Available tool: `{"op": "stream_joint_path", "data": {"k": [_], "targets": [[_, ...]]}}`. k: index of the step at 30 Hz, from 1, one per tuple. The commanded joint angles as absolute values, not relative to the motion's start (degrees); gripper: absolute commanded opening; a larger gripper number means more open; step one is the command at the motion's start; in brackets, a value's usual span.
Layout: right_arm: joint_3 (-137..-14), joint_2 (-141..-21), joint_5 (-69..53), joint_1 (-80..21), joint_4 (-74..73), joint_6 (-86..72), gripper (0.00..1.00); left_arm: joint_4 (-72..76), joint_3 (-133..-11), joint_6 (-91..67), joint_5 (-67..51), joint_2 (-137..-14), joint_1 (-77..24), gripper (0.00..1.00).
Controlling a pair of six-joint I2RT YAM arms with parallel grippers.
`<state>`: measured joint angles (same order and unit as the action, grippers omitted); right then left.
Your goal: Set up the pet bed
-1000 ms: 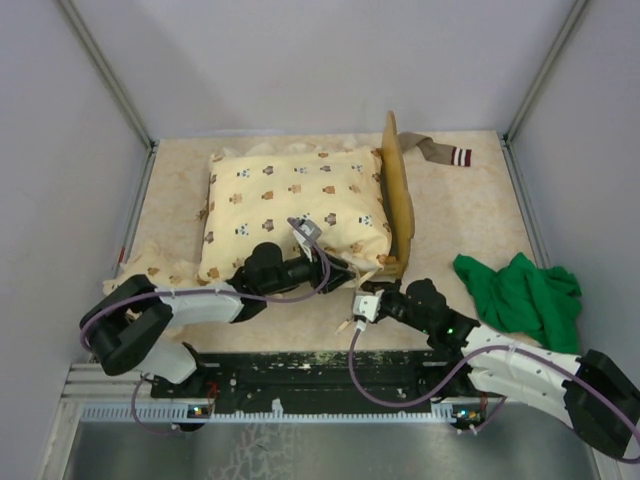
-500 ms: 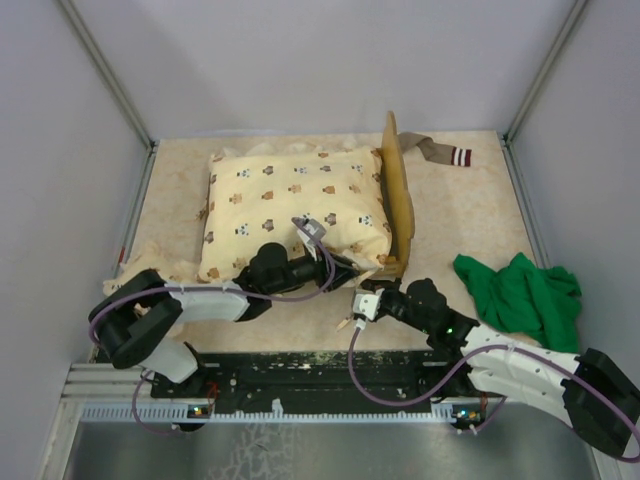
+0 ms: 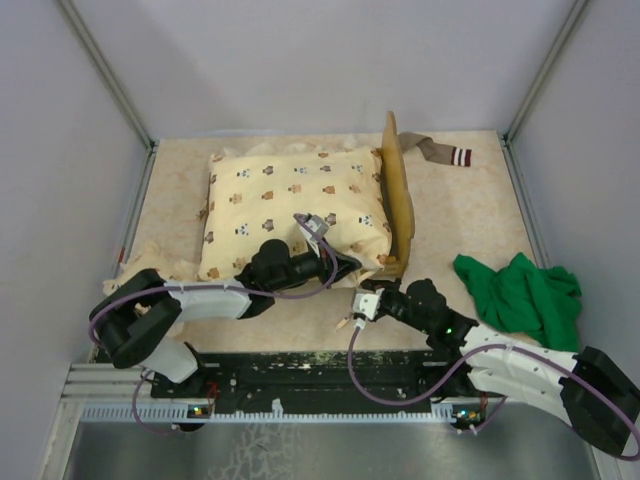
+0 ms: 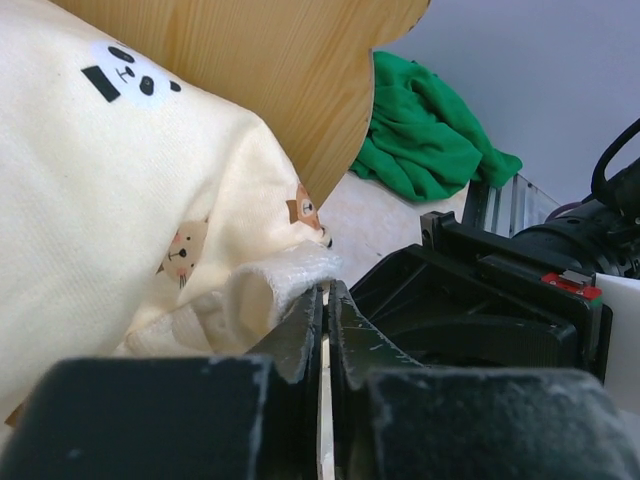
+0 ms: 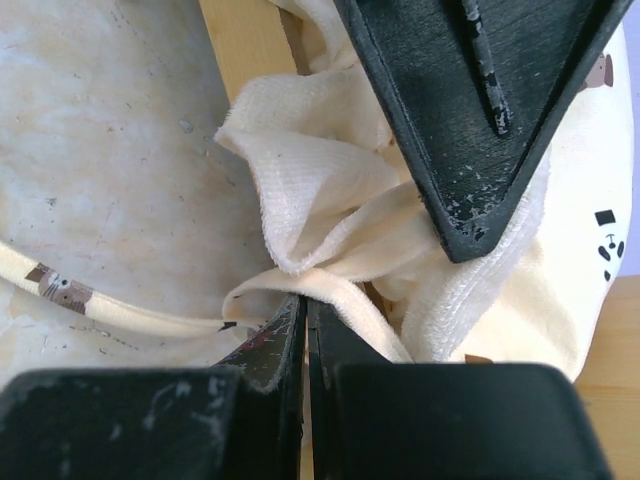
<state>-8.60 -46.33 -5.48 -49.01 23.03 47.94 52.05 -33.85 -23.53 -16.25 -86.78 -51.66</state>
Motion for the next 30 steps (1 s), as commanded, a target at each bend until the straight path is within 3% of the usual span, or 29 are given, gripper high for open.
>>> {"op": "stream_joint_path", "data": {"k": [1,6,12,17,24,30], "targets": [[-7.7,-46.4,-5.0,-49.1,28.2,46.1,0.00,52.0,-34.1,-22.2,-16.5,-86.2,-52.1,0.00],[-7.7,-45.9,-2.9,-49.2,30.4,39.7,0.02,50.7,-34.4,-21.3,-15.8,-84.6,-52.1,0.00],[-11.5,-42.3,-0.2,-49.2,23.4,16.4,0.25,52.3,-34.7,-20.6,-14.2,-83.4,-52.2,0.00],[-15.8,-37.5,8.3,-49.2,8.8,-8.7,0.31,52.4,-35.8,-20.0,-14.9,-84.0,-52.2,0.00],[-20.3,-35.5,12.1,-49.3,-6.0,-36.6,0.31,53.6,-37.7,-20.7,-15.9,-85.4,-52.9,0.00],[-13.2,-31.8,19.1,-51.1,-0.4,-53.7,0.31,53.5,-38.6,-20.5,-15.5,-85.3,-53.5,0.00]]}}
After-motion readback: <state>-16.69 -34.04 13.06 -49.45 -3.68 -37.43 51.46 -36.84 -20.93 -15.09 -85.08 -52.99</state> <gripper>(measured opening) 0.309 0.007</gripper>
